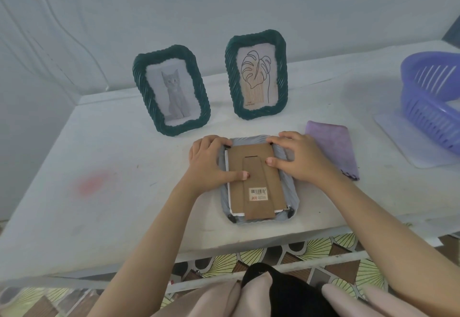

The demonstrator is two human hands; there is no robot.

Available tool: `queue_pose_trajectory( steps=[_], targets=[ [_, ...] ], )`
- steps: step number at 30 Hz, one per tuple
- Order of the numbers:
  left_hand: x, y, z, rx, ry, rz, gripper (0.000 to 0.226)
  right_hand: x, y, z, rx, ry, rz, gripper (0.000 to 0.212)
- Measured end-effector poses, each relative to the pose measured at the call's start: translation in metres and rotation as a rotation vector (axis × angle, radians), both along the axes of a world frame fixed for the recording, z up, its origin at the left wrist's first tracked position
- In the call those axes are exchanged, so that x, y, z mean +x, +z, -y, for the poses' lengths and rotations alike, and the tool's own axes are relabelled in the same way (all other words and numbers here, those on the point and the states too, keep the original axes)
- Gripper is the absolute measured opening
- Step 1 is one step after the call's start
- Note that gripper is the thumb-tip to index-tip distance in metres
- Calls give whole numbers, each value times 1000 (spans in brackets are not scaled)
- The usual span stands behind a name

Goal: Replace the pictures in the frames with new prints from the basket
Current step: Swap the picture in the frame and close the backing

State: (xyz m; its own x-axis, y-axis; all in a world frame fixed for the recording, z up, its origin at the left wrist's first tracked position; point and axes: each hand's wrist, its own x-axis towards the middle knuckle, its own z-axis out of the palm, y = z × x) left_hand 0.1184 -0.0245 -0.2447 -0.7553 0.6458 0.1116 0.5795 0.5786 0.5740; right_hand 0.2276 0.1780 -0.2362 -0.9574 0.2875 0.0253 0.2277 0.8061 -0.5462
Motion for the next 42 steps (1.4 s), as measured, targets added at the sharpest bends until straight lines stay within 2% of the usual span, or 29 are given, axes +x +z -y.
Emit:
queue_pose_trajectory(
  steps=[10,12,14,16,18,26,35,42],
  targets=[
    [14,0,7,1,8,-59,86,5,0,5,-2,1,-18,52],
    [20,1,13,33,-7,-67,75,16,3,11,-15,20,-112,48],
    [29,2,22,78,-52,-123,54,33,7,14,-22,79,-185,42],
    [39,4,33,87,-123,-131,39,53,9,14,-58,152,-171,38],
    [48,5,42,60,-196,-84,35,71,9,11,-76,203,-106,37],
    [60,13,47,-69,-318,-9,44,92,14,3,-3,295,15,36],
    [44,35,46,-371,-465,128,52,78,26,1,120,415,63,34],
    [43,39,44,-414,-501,78,56,60,36,0,258,523,71,41]
  ],
)
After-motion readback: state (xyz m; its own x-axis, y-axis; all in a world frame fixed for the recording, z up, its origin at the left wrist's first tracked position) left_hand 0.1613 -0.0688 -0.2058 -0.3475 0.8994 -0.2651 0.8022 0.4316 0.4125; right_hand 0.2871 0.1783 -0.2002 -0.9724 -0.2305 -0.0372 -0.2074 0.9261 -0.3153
